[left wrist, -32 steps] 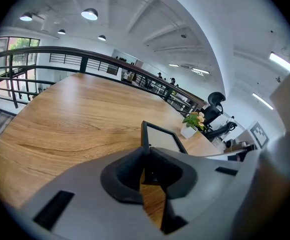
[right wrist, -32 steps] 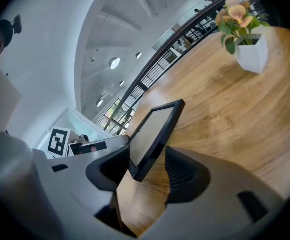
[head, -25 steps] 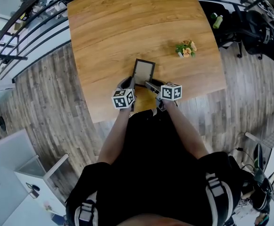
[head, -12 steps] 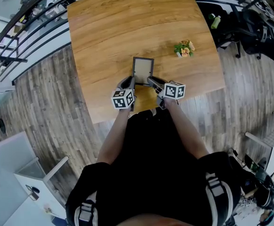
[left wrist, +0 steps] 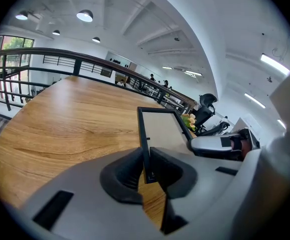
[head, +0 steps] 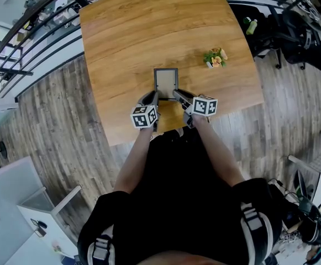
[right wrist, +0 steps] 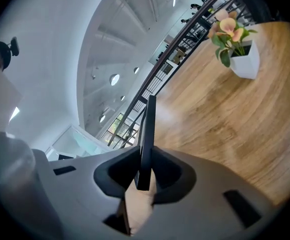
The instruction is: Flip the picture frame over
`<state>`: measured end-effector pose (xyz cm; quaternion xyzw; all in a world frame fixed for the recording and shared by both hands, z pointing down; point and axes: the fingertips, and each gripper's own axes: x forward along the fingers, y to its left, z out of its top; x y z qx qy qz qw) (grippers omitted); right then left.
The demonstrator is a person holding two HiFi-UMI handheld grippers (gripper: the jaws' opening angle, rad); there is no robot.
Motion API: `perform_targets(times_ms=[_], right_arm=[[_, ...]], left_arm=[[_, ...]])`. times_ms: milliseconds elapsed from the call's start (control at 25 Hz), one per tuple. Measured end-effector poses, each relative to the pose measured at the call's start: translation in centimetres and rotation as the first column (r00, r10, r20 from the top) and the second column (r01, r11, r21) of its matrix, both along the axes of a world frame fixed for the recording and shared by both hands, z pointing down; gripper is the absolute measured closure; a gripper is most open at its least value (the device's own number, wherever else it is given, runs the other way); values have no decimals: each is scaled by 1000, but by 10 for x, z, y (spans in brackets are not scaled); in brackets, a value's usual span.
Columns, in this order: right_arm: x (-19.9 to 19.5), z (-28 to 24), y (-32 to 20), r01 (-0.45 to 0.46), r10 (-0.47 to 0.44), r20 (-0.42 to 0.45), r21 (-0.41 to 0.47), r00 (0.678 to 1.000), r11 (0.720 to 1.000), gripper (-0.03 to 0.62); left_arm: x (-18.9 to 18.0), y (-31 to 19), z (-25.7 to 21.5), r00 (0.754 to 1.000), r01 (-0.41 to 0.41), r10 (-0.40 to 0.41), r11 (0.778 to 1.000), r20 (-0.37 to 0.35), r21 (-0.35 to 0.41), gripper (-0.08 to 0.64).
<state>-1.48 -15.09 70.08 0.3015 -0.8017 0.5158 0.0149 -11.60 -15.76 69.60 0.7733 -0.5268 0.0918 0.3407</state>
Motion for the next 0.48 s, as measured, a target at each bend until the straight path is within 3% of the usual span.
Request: perform_targets(times_ms=[320, 480], right_arm=[[4, -15, -11, -15, 16, -12, 55, 1000, 998, 516], [9, -14, -14, 25, -14, -99, 111, 995, 994, 517]], left_arm=[[9, -7, -7, 998, 7, -7, 1000, -56, 2, 497], [12, -11, -15, 995, 27, -27, 1000, -94, 9, 497]])
